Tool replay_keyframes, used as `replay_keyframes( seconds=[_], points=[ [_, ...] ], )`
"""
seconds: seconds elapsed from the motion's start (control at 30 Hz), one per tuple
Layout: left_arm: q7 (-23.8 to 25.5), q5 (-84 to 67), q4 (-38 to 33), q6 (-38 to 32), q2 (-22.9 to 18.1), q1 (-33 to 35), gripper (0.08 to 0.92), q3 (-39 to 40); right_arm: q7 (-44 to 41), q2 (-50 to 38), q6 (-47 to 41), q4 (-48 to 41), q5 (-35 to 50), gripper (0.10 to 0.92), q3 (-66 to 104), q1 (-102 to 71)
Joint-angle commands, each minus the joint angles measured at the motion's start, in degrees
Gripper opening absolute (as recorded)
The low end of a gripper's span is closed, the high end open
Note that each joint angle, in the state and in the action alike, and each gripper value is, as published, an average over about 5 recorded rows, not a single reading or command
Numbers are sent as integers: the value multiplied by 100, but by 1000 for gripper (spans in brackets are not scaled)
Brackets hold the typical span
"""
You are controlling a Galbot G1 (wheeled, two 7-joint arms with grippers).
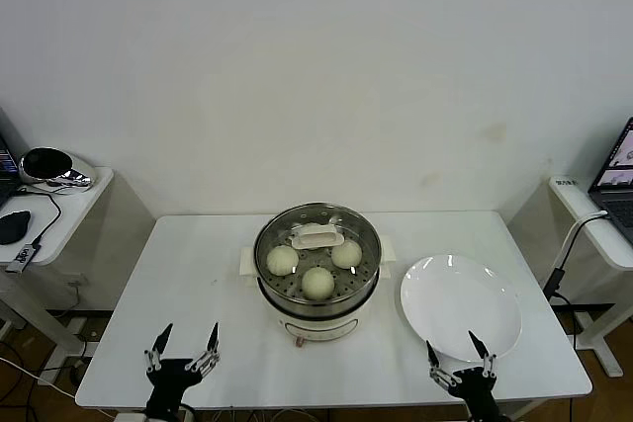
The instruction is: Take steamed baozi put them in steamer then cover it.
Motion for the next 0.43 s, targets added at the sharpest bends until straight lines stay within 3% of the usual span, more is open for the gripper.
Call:
replay_keyframes(
  seconds=[0.03, 0.43],
  points=[
    [60, -288, 324, -383, -134, 376, 823, -188, 131, -185, -245, 401, 250, 823, -316, -222],
    [194, -121, 392, -334, -124, 382, 823, -101, 149, -186, -251, 478, 189, 823, -354, -293]
  ],
)
